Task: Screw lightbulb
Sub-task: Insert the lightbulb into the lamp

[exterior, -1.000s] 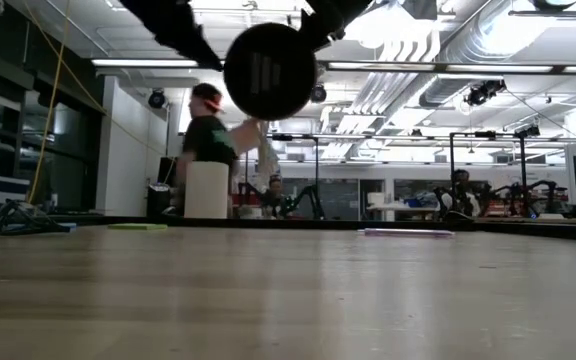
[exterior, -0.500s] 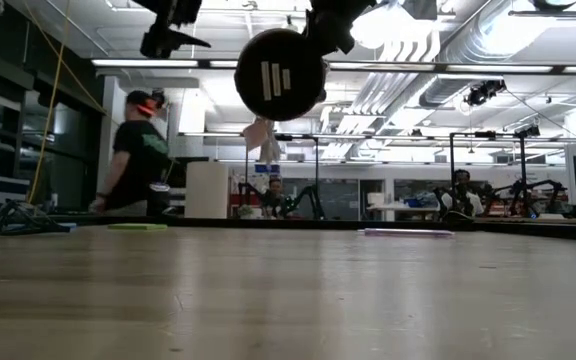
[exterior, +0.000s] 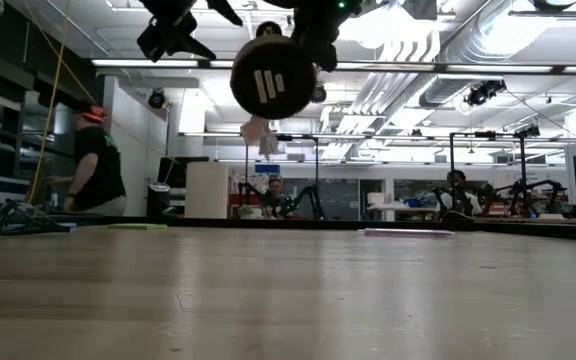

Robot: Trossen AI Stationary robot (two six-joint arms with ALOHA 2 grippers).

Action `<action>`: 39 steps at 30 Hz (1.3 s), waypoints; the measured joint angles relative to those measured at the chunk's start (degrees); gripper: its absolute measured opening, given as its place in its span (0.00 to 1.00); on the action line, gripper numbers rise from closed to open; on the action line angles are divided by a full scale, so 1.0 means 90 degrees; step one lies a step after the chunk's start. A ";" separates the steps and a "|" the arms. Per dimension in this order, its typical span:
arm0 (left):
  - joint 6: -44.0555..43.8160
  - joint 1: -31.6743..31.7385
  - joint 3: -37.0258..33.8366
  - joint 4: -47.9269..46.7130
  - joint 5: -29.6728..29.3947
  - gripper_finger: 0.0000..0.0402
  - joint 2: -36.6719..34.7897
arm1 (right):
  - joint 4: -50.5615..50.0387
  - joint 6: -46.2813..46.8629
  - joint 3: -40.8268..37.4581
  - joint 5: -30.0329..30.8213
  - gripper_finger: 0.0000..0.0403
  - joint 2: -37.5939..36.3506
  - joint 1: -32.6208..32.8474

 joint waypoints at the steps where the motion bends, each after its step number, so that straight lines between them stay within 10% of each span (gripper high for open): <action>1: -0.0176 -0.0041 0.0000 0.0058 -0.0098 0.79 0.0037 | 0.0090 -0.0087 -0.0001 0.0101 0.29 0.0015 0.0004; 29: -0.1200 -0.0147 -0.0005 0.1587 -0.1673 0.77 0.0546 | 0.1259 -0.0699 0.0001 0.0705 0.29 0.0023 -0.0006; 39: -0.1322 -0.0145 0.0002 0.1698 -0.1944 0.40 0.0587 | 0.1711 -0.0992 -0.0001 0.0821 0.29 0.0023 -0.0011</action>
